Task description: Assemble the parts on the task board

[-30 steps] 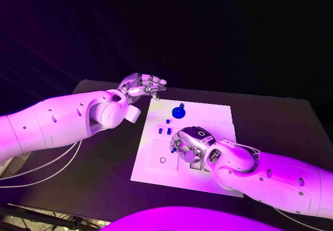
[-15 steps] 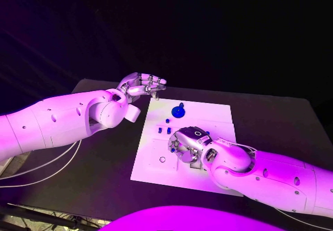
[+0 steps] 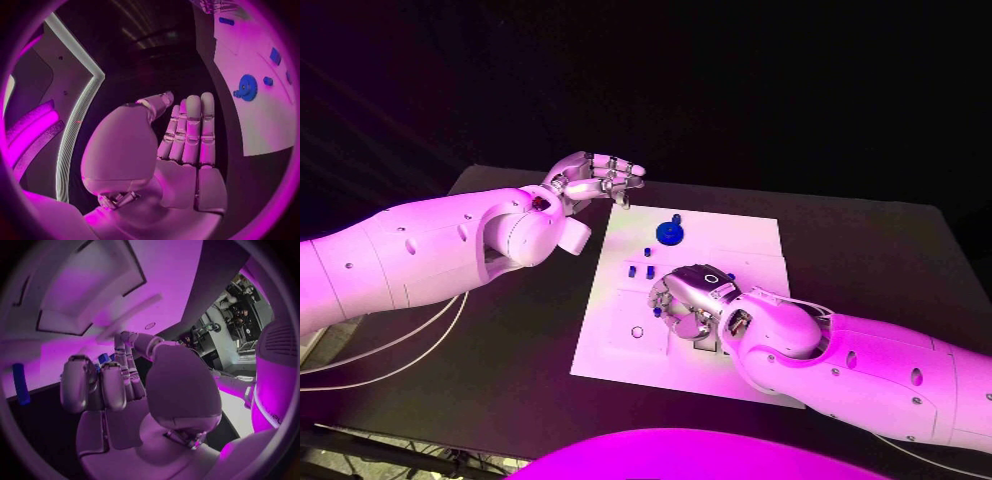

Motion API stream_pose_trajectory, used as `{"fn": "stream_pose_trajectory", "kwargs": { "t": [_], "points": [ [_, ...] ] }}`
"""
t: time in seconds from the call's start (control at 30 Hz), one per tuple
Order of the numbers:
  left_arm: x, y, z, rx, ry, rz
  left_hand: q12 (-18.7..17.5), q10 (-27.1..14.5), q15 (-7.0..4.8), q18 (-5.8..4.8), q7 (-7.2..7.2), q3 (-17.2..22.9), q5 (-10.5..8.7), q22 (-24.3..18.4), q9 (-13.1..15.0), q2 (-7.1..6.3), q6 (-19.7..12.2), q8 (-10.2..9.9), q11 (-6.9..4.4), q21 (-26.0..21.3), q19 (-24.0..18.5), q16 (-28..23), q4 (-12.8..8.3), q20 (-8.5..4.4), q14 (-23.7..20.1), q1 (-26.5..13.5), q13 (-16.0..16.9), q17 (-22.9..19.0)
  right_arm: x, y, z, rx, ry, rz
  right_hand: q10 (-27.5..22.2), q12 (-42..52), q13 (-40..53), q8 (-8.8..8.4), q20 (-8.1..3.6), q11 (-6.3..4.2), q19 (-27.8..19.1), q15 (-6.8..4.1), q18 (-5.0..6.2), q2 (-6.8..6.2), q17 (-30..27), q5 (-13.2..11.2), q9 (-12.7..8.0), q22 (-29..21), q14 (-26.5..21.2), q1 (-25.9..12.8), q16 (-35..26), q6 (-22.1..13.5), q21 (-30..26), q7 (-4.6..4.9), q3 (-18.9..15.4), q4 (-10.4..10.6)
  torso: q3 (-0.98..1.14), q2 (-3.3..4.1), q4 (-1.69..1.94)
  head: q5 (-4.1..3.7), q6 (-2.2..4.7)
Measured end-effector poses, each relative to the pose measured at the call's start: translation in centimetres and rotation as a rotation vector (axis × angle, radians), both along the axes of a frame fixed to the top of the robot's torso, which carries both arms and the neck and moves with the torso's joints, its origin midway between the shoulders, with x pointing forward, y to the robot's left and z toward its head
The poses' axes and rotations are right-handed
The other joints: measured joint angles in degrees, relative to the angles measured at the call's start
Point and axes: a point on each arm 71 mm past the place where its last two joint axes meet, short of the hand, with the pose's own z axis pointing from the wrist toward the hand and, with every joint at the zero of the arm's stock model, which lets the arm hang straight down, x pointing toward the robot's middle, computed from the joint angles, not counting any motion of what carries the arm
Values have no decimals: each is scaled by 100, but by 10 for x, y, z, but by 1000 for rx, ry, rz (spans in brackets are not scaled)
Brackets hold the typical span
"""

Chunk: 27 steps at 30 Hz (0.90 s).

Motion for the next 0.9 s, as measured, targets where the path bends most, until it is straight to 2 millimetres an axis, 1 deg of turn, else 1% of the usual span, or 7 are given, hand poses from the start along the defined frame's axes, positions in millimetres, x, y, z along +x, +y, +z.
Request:
{"fn": "stream_pose_trajectory", "kwargs": {
  "t": [0.13,0.37,0.57,0.73,0.83,0.87,0.9],
  "points": [
    [0,0,0,1,1,0,0,0,0,0,0,0,0,0,0,0,0,0,0,0,0,0,0,0,0,0,0,0,0,-4,0,5,-3,-8,-367,4,-116,-103,44,80,-93,21,-1,-60,-106,30,-26,0,-10,21,-66,-143,-292,0,3,-49,4,-1,0,-9,13],
    [0,1,0,2,4,1,0,0,0,0,0,-17,0,-5,1,0,0,0,0,0,0,0,-17,0,0,0,-1,0,-2,-16,4,18,-8,-25,-547,21,-115,-147,57,102,-143,63,-1,-111,-197,31,-35,-1,-10,25,-111,-201,-437,11,-27,-78,7,-1,2,-36,49],
    [0,2,-1,3,6,2,-1,0,0,0,0,-17,0,-5,1,0,0,0,0,0,0,0,-17,0,0,0,-1,0,0,-30,19,31,-33,-45,-547,44,-115,-147,57,102,-142,63,0,-111,-212,30,-35,-1,-10,25,-111,-201,-462,11,-41,-93,7,-5,1,-75,88],
    [0,2,-1,4,7,2,22,0,0,0,0,-33,0,-5,1,0,0,0,0,0,0,0,0,0,0,0,3,-5,10,-55,38,28,-71,-91,-547,134,-115,-146,57,102,-142,63,0,-151,-201,30,-29,-1,-10,-15,-111,-201,-445,11,-43,-90,7,-5,-5,-132,130],
    [0,2,-1,5,8,2,22,0,0,0,0,-33,0,-4,1,0,0,0,0,0,0,0,-1,0,0,0,5,-5,20,-71,51,14,-93,-125,-581,179,-121,-148,57,91,-142,63,0,-234,-185,55,-28,-2,-10,-99,-111,-201,-434,11,-174,-58,4,-9,-9,-166,157],
    [0,2,-1,5,8,2,22,0,0,0,0,-33,0,-4,1,0,0,0,0,0,0,0,0,0,0,0,5,-5,23,-76,54,8,-97,-136,-650,213,-132,-185,57,88,-142,63,0,-287,-176,98,-28,-2,-10,-155,-111,-239,-445,-26,-316,-21,4,-9,-10,-175,164],
    [0,2,-1,5,8,1,22,1,0,0,0,-33,0,-4,1,0,0,0,0,0,0,0,0,0,0,0,4,-5,25,-80,56,1,-98,-145,-817,291,-155,-236,75,88,-160,73,69,-310,-222,245,-28,-2,1,-179,-114,-273,-581,-40,-846,36,4,-10,-12,-185,177]
  ]
}}
